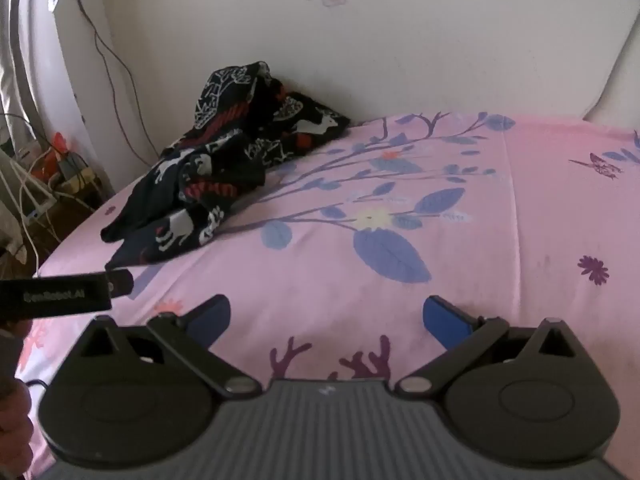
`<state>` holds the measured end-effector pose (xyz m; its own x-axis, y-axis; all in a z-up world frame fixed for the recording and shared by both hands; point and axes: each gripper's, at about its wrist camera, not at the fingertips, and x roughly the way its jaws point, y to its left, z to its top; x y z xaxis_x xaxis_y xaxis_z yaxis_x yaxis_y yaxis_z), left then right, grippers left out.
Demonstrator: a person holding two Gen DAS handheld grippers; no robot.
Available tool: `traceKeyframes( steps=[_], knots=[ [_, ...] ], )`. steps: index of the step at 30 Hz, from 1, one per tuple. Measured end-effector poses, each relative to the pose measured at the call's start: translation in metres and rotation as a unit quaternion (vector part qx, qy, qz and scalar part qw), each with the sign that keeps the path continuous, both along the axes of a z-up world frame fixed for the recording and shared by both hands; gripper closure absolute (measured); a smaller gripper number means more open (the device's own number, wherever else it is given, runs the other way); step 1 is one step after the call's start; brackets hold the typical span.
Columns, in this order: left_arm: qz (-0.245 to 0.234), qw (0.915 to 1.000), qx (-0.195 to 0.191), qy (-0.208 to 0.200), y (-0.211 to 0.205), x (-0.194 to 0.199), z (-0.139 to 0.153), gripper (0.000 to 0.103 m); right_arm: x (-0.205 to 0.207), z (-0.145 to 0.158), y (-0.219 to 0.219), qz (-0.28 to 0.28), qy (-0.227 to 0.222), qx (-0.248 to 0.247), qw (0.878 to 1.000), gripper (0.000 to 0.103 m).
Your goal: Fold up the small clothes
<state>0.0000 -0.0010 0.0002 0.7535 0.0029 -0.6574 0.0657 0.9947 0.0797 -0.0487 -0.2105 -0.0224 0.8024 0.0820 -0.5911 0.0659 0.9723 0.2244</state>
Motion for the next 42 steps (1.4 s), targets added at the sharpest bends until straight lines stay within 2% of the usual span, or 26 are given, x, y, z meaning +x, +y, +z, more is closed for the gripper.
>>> traceKeyframes(
  steps=[2,4,7,13,42],
  knots=[
    [0.000,1.0000,0.004,0.005,-0.001,0.001,0.000,0.000,0.000,0.000,-0.001,0.000,-0.003,0.001,1.000,0.006],
    [0.007,0.9995,-0.021,0.024,0.004,0.007,-0.013,0.000,0.000,0.000,-0.003,0.000,-0.002,0.000,1.000,0.006],
    [0.017,0.9995,-0.005,0.025,-0.001,0.008,-0.023,0.000,0.000,0.001,0.001,0.001,-0.001,-0.006,1.000,0.006],
    [0.018,0.9979,-0.015,0.060,0.004,0.016,-0.025,0.000,0.001,-0.001,0.003,0.003,0.003,-0.020,1.000,0.006],
    [0.009,0.9991,-0.022,0.034,0.007,0.010,-0.027,0.000,0.002,-0.001,0.004,0.004,0.006,-0.038,0.999,0.006]
  ],
)
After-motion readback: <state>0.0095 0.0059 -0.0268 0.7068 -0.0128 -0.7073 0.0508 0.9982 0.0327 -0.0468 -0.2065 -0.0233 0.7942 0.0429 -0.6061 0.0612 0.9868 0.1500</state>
